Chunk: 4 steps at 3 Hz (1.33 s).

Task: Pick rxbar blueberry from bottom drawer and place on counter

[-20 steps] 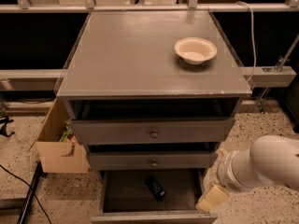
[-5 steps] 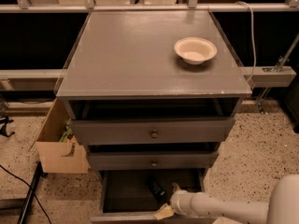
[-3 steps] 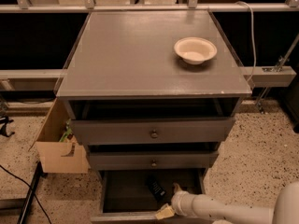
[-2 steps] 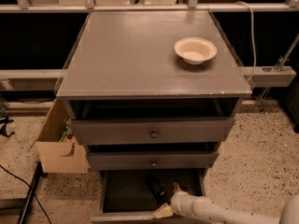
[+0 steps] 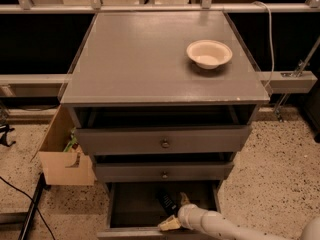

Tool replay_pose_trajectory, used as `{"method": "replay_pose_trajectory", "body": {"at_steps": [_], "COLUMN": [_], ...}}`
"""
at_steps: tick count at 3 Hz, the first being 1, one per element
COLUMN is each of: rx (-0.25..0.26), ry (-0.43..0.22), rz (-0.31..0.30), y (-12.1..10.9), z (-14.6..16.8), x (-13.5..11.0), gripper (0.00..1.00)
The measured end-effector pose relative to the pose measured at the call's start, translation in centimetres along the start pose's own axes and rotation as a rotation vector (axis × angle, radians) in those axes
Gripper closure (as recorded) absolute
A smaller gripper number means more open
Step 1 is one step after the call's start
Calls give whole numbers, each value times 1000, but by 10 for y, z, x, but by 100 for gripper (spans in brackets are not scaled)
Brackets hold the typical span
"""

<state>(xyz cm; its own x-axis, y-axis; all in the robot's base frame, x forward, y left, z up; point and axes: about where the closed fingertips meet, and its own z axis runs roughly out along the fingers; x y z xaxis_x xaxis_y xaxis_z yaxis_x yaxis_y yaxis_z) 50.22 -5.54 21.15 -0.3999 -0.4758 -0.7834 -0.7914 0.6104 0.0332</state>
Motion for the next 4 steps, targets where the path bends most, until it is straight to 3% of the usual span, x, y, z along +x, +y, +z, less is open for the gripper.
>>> {"method": "replay_pose_trajectory", "body": {"at_steps": [2,4], "rx": [33,77], "ry": [-24,-27], "rz": [-15,-24], "y": [-5,-24], "z": [17,59], "x": [-7,2], "gripper": [0,0]}}
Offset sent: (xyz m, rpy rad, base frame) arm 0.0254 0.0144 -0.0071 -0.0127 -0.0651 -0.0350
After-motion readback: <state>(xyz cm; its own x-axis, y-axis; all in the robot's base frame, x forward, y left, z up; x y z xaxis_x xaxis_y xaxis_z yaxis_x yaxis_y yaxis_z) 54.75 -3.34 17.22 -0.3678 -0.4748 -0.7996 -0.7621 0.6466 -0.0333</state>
